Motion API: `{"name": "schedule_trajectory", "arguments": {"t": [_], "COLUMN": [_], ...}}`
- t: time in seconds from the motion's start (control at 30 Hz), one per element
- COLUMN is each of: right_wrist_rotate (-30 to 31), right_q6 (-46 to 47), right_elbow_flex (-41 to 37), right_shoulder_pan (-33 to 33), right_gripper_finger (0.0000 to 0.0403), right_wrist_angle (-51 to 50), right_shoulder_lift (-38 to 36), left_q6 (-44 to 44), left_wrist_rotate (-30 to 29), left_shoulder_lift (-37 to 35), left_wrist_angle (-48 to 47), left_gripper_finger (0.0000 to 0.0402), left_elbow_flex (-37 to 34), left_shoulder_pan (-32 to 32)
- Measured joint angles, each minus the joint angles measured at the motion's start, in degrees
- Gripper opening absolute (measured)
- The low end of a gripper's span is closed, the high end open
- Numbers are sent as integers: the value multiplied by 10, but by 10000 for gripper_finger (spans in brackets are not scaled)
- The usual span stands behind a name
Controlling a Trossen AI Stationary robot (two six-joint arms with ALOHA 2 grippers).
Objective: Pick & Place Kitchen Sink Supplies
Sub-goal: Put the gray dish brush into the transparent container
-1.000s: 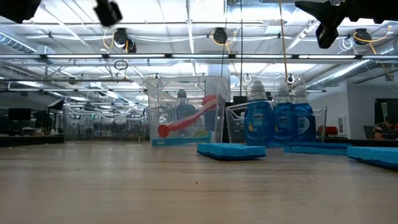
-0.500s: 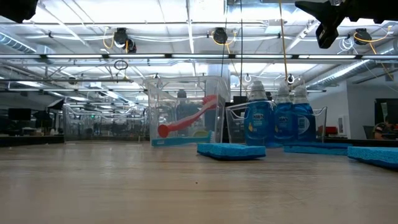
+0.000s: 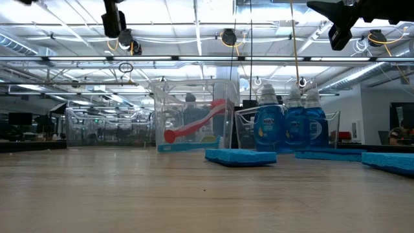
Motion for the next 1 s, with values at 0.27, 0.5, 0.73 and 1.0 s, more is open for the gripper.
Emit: {"name": "schedule_trajectory", "arguments": {"t": [0.27,0.5,0.73,1.0], "right_wrist_rotate": [0,0,0,-1], "right_q6": [-1,-1,-2,-58], "right_elbow_flex": [0,0,0,0], "right_shoulder_pan": [0,0,0,0], "right_gripper_finger": [134,134,134,134], "right_wrist_angle": [0,0,0,-15], "right_shoulder_lift": [0,0,0,0], "left_q6": [29,39,29,20], "left_wrist_rotate": [-83,-112,-72,33], "left_shoulder_lift": [16,52,116,183], "left_wrist_angle": [-337,-495,-584,-630], "left_gripper_finger": [20,20,20,20], "left_elbow_flex": [186,313,400,458], "left_shoulder_pan": [7,47,109,185]}}
